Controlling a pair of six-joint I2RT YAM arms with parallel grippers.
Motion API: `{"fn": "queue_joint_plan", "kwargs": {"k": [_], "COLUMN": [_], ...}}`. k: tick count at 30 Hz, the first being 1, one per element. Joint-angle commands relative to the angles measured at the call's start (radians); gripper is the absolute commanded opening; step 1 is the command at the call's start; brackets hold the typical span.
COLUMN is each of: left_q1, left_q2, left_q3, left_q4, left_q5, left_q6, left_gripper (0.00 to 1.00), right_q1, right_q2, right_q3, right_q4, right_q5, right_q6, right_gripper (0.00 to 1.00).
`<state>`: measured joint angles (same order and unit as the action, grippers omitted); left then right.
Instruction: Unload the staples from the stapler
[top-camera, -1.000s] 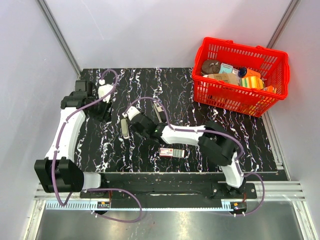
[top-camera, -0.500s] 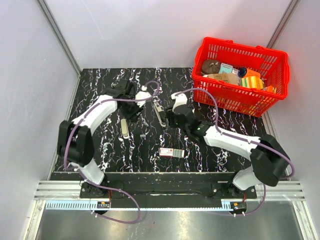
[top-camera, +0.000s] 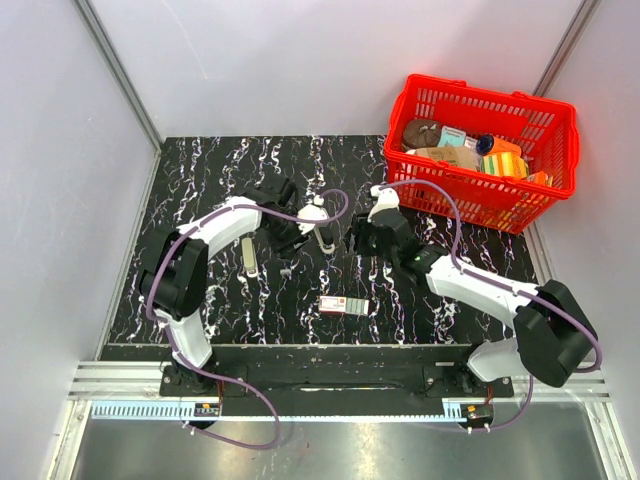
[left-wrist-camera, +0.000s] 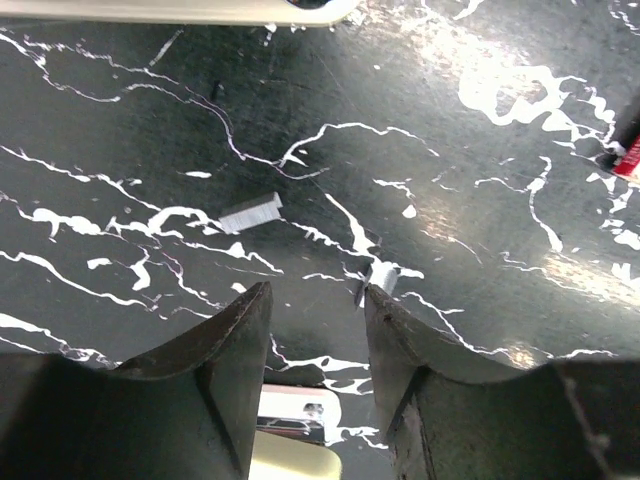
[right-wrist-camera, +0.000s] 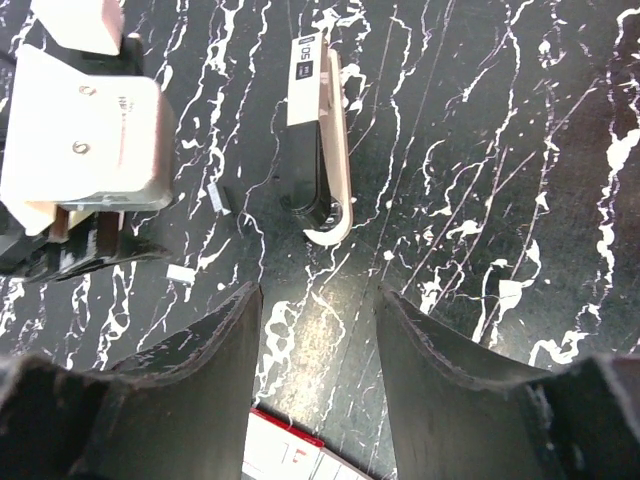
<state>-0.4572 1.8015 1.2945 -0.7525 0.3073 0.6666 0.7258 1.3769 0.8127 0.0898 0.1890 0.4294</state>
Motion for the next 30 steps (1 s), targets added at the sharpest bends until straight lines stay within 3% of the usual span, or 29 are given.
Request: {"fn": "queue_joint_plan", "kwargs": {"k": [1, 6, 16, 30], "left_q1": [0.006, -0.006, -0.046, -0.029], "left_q2": [0.024, 0.065, 0.036, 0.021], "left_q3": [0.045, 0.074, -0.083, -0.092], "left_q4": [0.082, 0.094, 0.283, 0.272], "left_q5": [-0.008, -0.026, -0.14, -0.132], "left_q6": [0.045, 0.131, 0.347, 0.378], "left_gripper": [0.46, 0.46, 0.47, 0.45], "right_q1": [-0.017, -0.028, -0.054, -0.08], "right_q2": [-0.032, -0.047, -0.087, -0.107], "right_q3": [-0.007, -0.014, -0.024, -0.017], "right_q4": [0.053, 0.056, 0.036, 0.018], "right_q5": [-0.059, -0.076, -0.089, -0.122], "right_q6": [0.034, 0.034, 0.025, 0.025], "right_gripper": [0.54, 0.54, 0.54, 0.51]}}
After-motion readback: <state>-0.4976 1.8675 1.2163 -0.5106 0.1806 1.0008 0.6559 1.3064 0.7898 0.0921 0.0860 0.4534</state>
